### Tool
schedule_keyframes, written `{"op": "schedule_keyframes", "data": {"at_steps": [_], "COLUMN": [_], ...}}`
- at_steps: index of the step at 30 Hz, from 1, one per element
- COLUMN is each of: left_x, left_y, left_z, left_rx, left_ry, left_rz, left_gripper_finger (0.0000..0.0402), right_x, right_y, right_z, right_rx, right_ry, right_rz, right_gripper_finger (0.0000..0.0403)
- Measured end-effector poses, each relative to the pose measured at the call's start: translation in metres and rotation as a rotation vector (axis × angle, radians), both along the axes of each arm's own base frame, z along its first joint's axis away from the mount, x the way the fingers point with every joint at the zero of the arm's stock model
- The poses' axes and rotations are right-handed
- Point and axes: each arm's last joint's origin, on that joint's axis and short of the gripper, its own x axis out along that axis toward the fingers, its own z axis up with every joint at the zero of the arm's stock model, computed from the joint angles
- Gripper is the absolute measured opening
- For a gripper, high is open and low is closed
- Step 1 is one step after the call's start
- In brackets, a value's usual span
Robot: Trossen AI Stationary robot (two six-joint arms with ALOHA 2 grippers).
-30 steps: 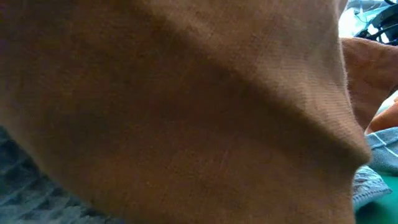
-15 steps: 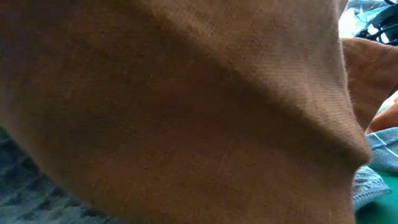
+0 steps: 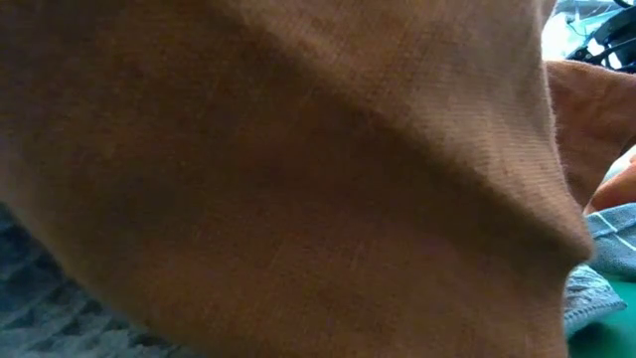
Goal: Sort towels by color in basket
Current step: Put the gray towel into the bottom transparent bin, then put the white towel into the bottom transparent bin
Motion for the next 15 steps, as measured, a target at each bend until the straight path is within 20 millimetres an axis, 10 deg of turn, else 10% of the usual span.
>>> {"op": "schedule_keyframes", "data": {"at_steps": [15], "left_x": [0.006], "left_y": [-0.002], "left_z": [0.085], "left_rx": [0.066], "left_ry": [-0.239], "left_rz": [-0.027], "left_gripper_finger": [0.0132], "right_x": [0.000], "right_y": [0.000], "right_z": [0.000], "right_rx": [0.000], "right_ry": [0.000], "right_rz": [0.000], "right_gripper_finger": [0.0217]}}
